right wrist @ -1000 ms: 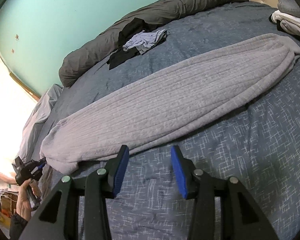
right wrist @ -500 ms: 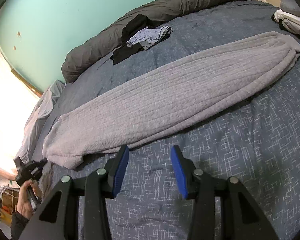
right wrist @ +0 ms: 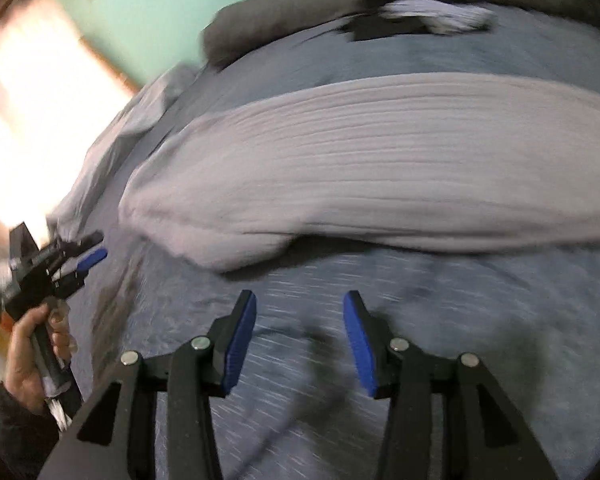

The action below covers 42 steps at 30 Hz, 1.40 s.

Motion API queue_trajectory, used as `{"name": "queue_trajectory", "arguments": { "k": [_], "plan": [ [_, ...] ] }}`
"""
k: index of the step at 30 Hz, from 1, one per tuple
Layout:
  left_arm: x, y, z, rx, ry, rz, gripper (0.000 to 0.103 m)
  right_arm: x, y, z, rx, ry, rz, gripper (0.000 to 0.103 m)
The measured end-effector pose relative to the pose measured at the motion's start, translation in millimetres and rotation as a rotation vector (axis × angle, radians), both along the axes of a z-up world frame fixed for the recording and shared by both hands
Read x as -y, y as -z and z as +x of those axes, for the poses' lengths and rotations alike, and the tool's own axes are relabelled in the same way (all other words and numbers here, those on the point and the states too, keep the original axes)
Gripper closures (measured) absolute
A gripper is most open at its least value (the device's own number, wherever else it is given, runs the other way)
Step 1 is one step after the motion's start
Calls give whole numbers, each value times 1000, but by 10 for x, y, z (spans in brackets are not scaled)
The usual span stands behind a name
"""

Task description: Fold clothes

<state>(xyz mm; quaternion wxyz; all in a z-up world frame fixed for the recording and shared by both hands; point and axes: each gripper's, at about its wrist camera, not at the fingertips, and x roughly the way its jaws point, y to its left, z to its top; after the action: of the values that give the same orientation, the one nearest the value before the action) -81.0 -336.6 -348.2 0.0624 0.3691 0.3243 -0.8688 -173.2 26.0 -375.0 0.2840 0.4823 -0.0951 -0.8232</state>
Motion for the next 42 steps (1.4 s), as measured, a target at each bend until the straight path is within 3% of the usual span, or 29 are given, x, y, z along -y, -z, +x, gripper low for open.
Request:
{"name": "queue_trajectory", "arguments": {
  "k": [4,14,15,16,18,19,21,29,34,39,42],
  "plan": [
    [-43,-19,68,-6,17,-17,59,505,50,-72,-27,-102,73,51],
    [143,-48,153,-39,-18,19,58,1040,243,-196,-64,-161,176,52],
    [151,-42,155,-40,-19,23,58,1055,246,-188,-87,-166,194,56],
    [161,-34,163,-41,-21,27,58,1065,248,-182,-109,-169,212,74],
    [181,-35,173,-42,-26,28,58,995,212,-197,-128,-148,221,90],
    [192,-41,178,-44,-29,27,58,950,181,-203,-136,-135,219,96],
    [213,-52,189,-46,-34,25,58,887,65,-173,-164,-130,207,99],
    [234,-101,224,-52,-44,16,58,734,-281,114,-183,-217,187,100],
    [278,-101,207,-50,-46,19,57,690,-16,204,-83,-283,222,100],
    [314,-93,172,-47,-44,25,57,539,11,185,-54,-249,141,100],
    [329,-95,160,-49,-44,26,57,488,62,157,-65,-212,220,92]
  ]
}}
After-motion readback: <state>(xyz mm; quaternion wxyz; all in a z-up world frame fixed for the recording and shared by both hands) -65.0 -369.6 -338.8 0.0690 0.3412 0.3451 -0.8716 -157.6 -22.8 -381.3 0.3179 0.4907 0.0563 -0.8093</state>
